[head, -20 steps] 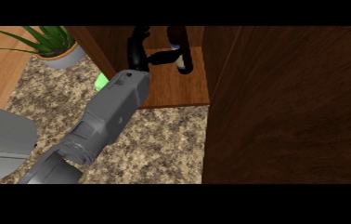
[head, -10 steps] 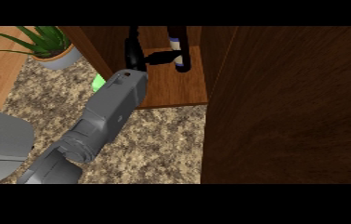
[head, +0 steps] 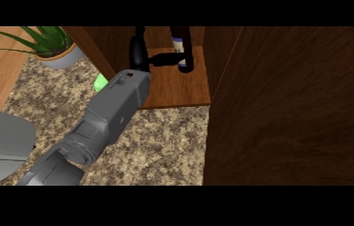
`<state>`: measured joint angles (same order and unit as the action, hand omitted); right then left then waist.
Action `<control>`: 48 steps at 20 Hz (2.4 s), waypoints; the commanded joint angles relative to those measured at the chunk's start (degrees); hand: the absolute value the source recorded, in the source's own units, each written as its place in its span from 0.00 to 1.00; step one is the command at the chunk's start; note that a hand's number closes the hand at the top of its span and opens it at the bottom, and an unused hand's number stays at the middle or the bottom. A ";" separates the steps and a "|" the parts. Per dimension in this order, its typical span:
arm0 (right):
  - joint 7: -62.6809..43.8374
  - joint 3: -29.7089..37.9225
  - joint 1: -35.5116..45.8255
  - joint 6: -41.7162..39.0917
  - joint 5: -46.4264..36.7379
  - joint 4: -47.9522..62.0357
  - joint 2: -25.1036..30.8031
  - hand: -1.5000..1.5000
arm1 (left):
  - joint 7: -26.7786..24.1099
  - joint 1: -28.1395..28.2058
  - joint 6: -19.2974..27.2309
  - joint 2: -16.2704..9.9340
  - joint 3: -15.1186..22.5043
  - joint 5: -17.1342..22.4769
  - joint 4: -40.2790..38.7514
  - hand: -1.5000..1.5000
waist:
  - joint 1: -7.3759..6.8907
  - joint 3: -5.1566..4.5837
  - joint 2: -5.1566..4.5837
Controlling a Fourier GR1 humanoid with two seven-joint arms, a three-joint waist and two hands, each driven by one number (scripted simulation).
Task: Pick up the wine, place it into the cabinet and close the cabinet
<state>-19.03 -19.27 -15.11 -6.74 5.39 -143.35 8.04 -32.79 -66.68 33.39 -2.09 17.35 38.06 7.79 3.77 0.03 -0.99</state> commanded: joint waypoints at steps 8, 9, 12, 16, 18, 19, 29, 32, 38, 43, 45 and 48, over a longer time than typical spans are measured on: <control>-4.13 -0.25 -4.95 0.42 3.27 -11.28 0.71 0.00 | -6.31 3.86 -7.44 -0.86 -2.50 0.08 7.38 0.00 | -2.55 -0.04 1.17; -5.11 -1.74 -2.99 2.26 0.49 -10.59 -0.60 0.00 | -5.95 4.29 -6.89 0.78 -2.60 0.23 9.30 0.00 | -3.17 -0.06 1.32; -8.31 0.81 -0.60 2.42 3.89 -11.87 0.40 0.00 | -6.54 6.79 -9.40 -0.21 -2.75 -0.16 11.01 0.00 | -3.38 -0.08 1.10; -6.83 1.82 -3.11 1.83 3.95 -11.82 1.33 0.00 | -3.88 9.28 -7.57 0.83 -1.04 -1.45 18.55 0.00 | -3.99 -0.02 1.55; -5.19 -0.09 -7.05 1.60 2.54 -14.54 1.57 0.00 | -2.96 12.05 -8.28 0.26 -0.70 -1.19 21.14 0.00 | -3.79 -0.01 1.86; -3.90 0.25 -5.41 1.12 2.39 -10.92 1.48 0.00 | -0.63 12.40 -7.57 -0.51 0.72 -1.97 25.62 0.00 | -4.72 0.01 2.03; -3.84 -2.12 -7.17 3.13 -0.05 -13.02 1.25 0.00 | 4.09 28.97 -2.14 0.90 7.89 -4.64 49.31 0.00 | -4.39 -0.01 2.12; -5.03 -1.90 -4.28 3.53 0.42 -13.44 1.58 0.00 | 7.04 34.50 -2.83 -2.19 9.34 -4.39 57.78 0.00 | -4.75 -0.03 2.00; -8.17 -2.84 -0.63 6.16 -1.66 -12.47 0.54 0.00 | 7.94 47.35 0.66 -4.09 15.27 -7.54 73.39 0.00 | -4.54 -0.08 1.61; -5.27 -1.98 -5.20 3.73 0.01 -13.11 3.06 0.00 | 7.95 57.04 2.57 -7.63 18.07 -9.76 85.29 0.00 | -3.93 -0.01 1.59; -9.35 -0.90 -1.19 4.02 1.43 -12.73 3.80 0.00 | 10.05 60.80 3.07 -9.92 20.35 -10.30 90.97 0.00 | -4.48 -0.04 1.50; -7.06 -4.16 -2.96 -2.13 1.01 -10.18 8.31 1.00 | 6.26 63.42 4.60 -8.59 22.01 -13.30 90.13 0.00 | -3.82 -0.03 1.37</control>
<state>-21.96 -22.07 -15.49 -5.07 4.03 -144.06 12.06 -24.59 -8.75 36.38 -10.31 36.50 27.27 94.14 -0.24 0.03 0.48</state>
